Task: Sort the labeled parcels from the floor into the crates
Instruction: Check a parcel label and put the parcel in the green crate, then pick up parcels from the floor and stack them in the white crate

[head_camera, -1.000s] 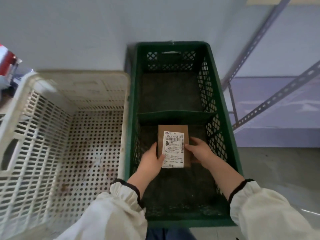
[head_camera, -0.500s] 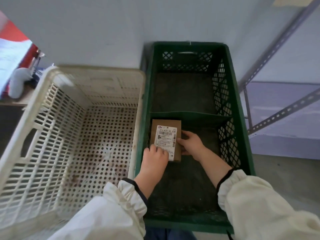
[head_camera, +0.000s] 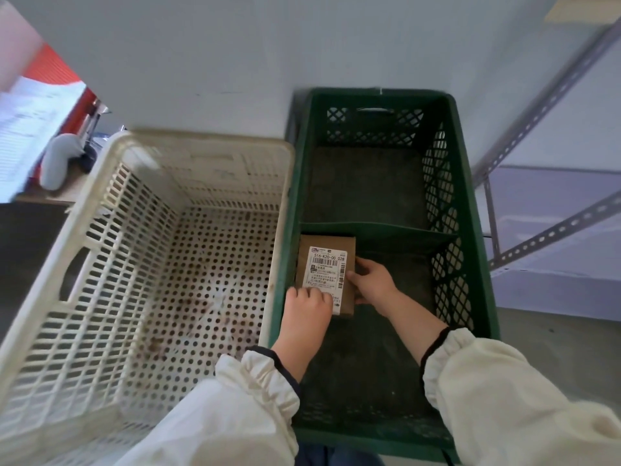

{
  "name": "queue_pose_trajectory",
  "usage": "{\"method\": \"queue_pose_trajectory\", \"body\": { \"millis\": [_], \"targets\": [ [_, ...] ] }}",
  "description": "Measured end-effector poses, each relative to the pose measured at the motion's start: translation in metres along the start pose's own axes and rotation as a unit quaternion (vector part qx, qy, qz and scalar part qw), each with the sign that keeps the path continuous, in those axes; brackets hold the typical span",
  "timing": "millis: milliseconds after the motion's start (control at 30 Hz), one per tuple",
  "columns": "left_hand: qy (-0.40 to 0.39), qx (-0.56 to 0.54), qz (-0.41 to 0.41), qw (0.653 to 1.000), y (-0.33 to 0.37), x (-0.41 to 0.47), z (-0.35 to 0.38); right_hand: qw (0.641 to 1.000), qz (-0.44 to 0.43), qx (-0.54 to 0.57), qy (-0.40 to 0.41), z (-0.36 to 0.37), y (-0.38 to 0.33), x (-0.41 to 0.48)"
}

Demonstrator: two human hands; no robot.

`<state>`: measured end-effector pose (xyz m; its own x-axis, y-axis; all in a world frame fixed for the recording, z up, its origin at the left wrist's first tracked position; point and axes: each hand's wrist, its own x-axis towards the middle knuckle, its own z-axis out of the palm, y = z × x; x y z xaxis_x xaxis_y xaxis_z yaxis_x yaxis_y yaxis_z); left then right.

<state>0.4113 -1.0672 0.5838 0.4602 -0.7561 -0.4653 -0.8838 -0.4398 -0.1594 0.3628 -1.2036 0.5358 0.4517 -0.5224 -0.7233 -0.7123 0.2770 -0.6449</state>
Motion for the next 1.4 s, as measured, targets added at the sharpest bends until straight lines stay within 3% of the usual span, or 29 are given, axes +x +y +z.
{"method": "queue_pose_trajectory", "body": {
  "millis": [267, 333, 500, 633, 833, 1133, 1267, 1400],
  "targets": [
    [-0.105, 0.022, 0.000, 0.994, 0.003, -0.008, -0.039, 0.992, -0.064, -0.101, 0.049, -0.023, -0.028, -0.047],
    [-0.067, -0.036, 0.003, 0.997, -0.008, -0.019, -0.060, 0.978, -0.121, -0.163, 0.055, -0.032, -0.047, -0.066],
    [0.118, -0.133, -0.048, 0.983, -0.074, -0.059, -0.112, 0.923, -0.261, -0.269, 0.085, -0.038, -0.102, -0.119],
    [0.173, -0.161, -0.121, 0.964, -0.130, -0.092, -0.120, 0.877, -0.363, -0.308, 0.069, -0.007, -0.140, -0.158],
    [0.199, -0.169, -0.192, 0.946, -0.193, -0.166, -0.102, 0.835, -0.451, -0.315, 0.004, 0.078, -0.166, -0.222],
    [0.231, -0.177, -0.308, 0.905, -0.292, -0.347, -0.011, 0.789, -0.499, -0.355, -0.056, 0.257, -0.160, -0.334],
    [0.240, -0.163, -0.420, 0.860, -0.335, -0.474, 0.051, 0.726, -0.562, -0.374, -0.132, 0.366, -0.145, -0.405],
    [0.220, -0.184, -0.550, 0.784, -0.355, -0.615, 0.112, 0.638, -0.618, -0.409, -0.208, 0.479, -0.118, -0.478]
  ]
}}
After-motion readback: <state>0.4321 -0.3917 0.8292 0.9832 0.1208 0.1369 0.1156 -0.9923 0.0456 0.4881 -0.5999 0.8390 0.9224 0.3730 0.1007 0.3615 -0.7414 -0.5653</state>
